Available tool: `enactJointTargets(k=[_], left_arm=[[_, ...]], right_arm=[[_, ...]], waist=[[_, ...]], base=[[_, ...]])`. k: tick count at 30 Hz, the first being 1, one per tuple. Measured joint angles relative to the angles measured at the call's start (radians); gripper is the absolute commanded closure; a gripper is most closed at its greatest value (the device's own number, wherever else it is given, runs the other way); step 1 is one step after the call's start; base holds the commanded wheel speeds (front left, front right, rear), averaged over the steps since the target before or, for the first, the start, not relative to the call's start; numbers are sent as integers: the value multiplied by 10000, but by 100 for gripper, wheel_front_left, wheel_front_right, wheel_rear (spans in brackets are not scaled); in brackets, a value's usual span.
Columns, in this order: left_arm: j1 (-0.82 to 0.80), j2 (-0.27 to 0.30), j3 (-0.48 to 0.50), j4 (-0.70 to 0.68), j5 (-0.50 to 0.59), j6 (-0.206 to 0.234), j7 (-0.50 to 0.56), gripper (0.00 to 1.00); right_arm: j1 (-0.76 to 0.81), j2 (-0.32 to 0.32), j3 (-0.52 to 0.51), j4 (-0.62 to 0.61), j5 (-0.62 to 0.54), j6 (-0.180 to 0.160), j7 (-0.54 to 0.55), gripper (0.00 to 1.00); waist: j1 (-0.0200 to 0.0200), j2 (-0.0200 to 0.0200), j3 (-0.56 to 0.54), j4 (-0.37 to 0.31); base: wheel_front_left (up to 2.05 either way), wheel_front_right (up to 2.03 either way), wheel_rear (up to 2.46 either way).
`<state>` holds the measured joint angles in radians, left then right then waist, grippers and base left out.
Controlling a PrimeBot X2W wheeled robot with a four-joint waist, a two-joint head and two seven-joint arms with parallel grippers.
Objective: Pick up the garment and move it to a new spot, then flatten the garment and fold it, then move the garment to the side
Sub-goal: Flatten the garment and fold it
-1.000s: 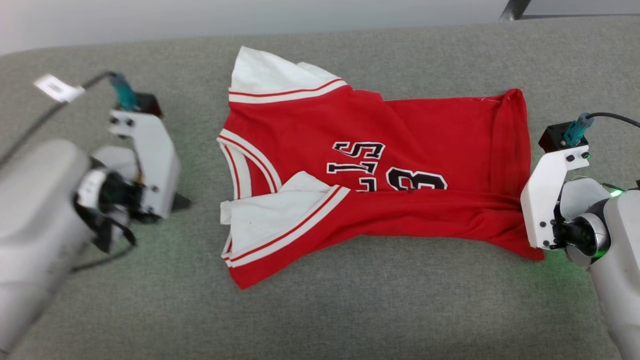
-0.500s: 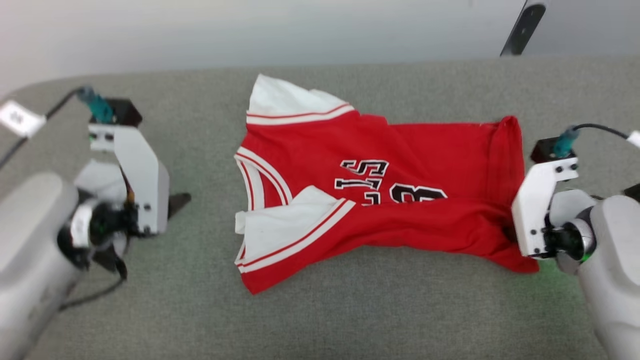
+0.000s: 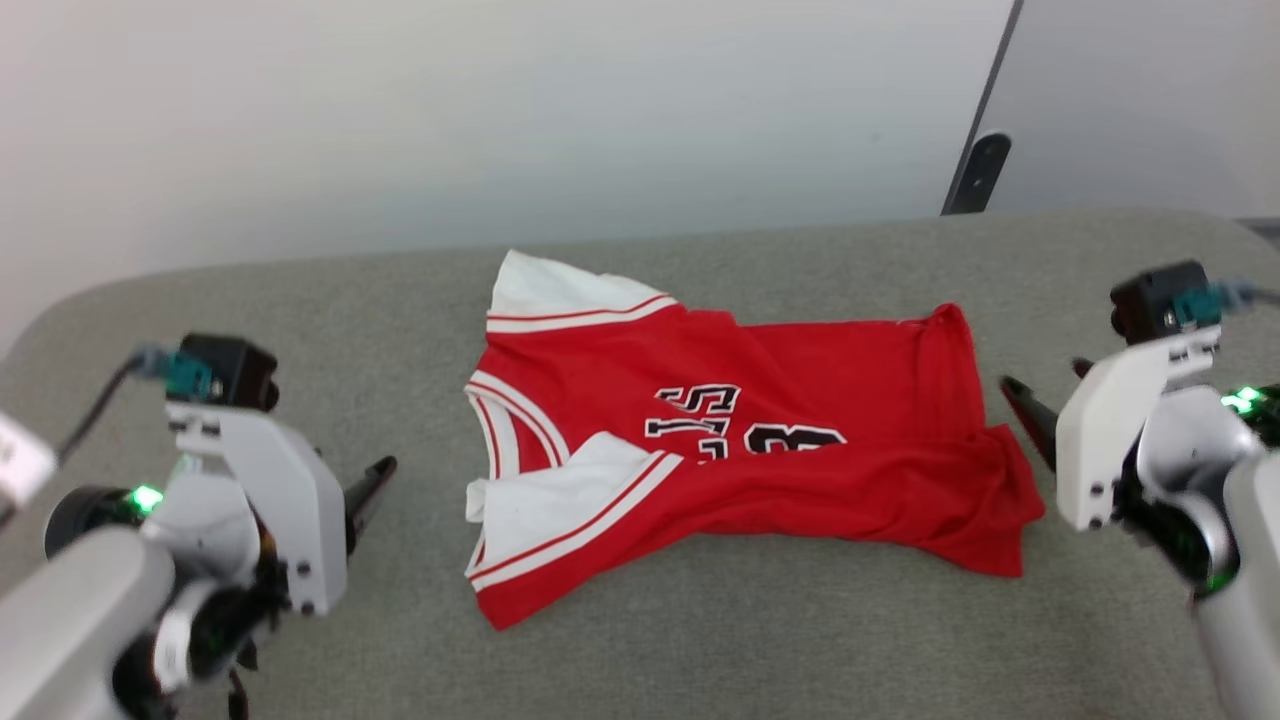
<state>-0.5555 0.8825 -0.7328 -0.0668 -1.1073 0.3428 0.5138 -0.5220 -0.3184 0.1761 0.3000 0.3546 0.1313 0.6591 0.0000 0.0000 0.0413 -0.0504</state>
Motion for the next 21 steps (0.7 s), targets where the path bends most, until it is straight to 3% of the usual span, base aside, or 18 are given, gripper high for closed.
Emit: enactJointTargets(k=[5,10,12,17,21], left_arm=[[1016,88,251,-834,518,151,-1881,0],[2101,-25,746,-1465,1116,295,-4387,0],[2660,-236,892,-1578,1212,594,-5233,0],[3705,-619,926,-1676,1524,537,-6876,0],[4065,-924,803,-1499,1106,295,-6863,0]], right_arm=[[1335,173,-226,-1064,-159,2,-3198,0],[2638,529,-307,-1720,-802,2,-5591,0],[3082,685,-301,-1908,-953,2,-6218,0],[3913,1087,-464,-2176,-1162,2,-7361,0],[4170,1237,-654,-2171,-1158,2,-7407,0]], waist=[[0,0,-228,-244],[0,0,-322,-484],[0,0,-351,-565],[0,0,-377,-673],[0,0,-320,-716]], base=[[0,0,0],[0,0,0],[0,0,0],[0,0,0],[0,0,0]])
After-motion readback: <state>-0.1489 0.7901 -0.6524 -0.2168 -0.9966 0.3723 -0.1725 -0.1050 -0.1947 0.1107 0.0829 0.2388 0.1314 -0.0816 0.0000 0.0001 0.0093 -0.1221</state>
